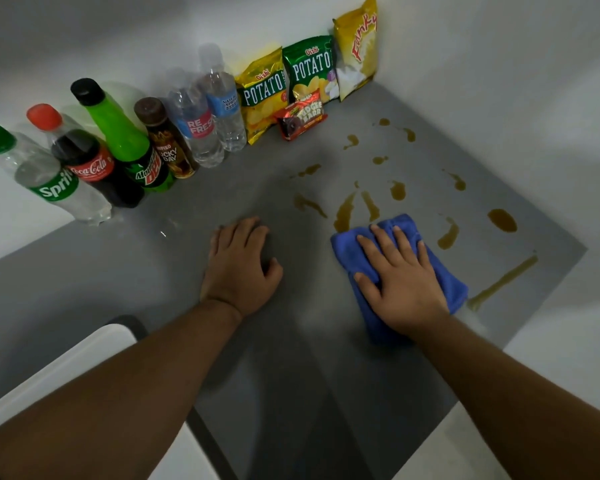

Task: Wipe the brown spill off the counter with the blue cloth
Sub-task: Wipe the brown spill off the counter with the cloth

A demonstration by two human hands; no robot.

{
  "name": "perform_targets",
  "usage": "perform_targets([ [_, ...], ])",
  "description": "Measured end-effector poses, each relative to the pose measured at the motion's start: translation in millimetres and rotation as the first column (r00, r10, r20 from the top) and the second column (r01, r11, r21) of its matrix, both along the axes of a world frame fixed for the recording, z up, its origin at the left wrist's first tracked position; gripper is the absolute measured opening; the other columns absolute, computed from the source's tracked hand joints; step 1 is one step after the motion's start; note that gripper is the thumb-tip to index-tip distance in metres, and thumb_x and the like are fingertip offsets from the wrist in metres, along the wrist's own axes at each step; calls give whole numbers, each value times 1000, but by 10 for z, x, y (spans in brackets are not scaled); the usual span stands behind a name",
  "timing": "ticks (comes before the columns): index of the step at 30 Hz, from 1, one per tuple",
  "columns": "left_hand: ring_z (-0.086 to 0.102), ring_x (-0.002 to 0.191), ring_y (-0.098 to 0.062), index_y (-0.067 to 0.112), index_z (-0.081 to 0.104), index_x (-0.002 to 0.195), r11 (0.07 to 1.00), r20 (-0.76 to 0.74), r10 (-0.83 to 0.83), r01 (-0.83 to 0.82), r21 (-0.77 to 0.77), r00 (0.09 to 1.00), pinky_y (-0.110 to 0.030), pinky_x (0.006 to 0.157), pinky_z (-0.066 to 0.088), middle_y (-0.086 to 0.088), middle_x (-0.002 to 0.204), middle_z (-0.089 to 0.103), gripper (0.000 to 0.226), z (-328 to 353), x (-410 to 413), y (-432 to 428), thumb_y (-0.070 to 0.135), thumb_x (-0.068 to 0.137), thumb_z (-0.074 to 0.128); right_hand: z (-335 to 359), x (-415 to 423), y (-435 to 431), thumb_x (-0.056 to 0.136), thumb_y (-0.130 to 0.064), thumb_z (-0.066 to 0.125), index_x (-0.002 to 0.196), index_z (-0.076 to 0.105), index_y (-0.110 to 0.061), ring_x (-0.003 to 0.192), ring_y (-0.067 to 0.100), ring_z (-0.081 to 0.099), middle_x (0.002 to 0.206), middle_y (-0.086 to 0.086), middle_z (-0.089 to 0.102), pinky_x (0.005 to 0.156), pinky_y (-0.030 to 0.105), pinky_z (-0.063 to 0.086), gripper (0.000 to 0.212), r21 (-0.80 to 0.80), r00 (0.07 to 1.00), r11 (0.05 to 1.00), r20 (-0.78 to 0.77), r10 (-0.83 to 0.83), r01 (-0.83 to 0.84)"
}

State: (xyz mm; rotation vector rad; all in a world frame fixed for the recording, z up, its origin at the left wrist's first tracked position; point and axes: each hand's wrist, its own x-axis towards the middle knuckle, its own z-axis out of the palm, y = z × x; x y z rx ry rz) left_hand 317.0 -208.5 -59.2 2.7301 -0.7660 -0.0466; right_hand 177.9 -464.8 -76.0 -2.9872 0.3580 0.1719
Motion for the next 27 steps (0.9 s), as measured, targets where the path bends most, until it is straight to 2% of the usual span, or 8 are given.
perform_targets([
  [2,47,135,-36,13,59,134,1000,12,7,-7,5,1000,-56,119,32,-9,149,52,55,-23,-5,-5,38,85,60,-13,228,216,102,-65,15,166,10,-30,160,31,-6,175,0,3,127,59,-2,73,-21,995,995,-16,-101,100],
  [4,47,135,-36,13,59,134,1000,9,9,-9,6,1000,-57,118,34,-10,149,52,56,-30,-3,6,39,85,59,-20,336,413,102,-67,12,166,6,-28,159,34,-8,174,2,-2,127,60,-2,75,-27,995,995,-27,-92,91],
  [9,50,132,-39,11,61,132,1000,7,18,-18,4,1000,-56,117,35,-11,149,53,55,-12,-1,1,37,84,62,-15,76,336,105,-64,24,165,12,-34,160,23,-8,174,-6,6,129,53,0,69,44,962,961,4,272,-272],
  [11,50,133,-37,11,61,133,1000,-1,19,-19,1,1000,-55,117,34,-11,150,52,55,1,-5,4,37,85,62,-4,-18,123,104,-65,29,165,14,-37,161,19,-4,174,-9,9,129,50,2,68,74,940,937,11,342,-341],
  [15,50,133,-36,11,61,132,1000,-4,25,-25,-19,1000,-55,119,33,-10,150,53,53,7,-14,5,36,85,62,22,68,-164,104,-63,30,164,14,-41,160,17,-5,173,-11,10,129,51,4,66,53,962,961,-9,274,-273],
  [21,51,132,-36,12,61,132,999,9,27,-27,-20,1000,-56,118,34,-10,149,54,53,-27,-7,7,37,85,61,-8,705,250,103,-63,15,166,10,-31,160,29,-7,174,-1,3,127,58,-4,70,-7,998,998,-1,-62,62],
  [23,51,132,-36,12,61,131,999,16,25,-24,-27,1000,-56,118,35,-10,148,54,53,-42,-1,11,37,84,62,-28,755,386,104,-63,13,166,6,-30,160,31,-8,174,-1,0,127,59,-3,70,-18,999,999,4,-37,37],
  [27,51,133,-35,12,61,132,999,20,22,-22,-24,1000,-56,119,33,-9,150,53,54,-77,10,13,37,84,61,-54,465,267,106,-61,21,165,9,-37,160,22,-9,174,-8,5,129,54,1,65,33,975,975,29,220,-221],
])
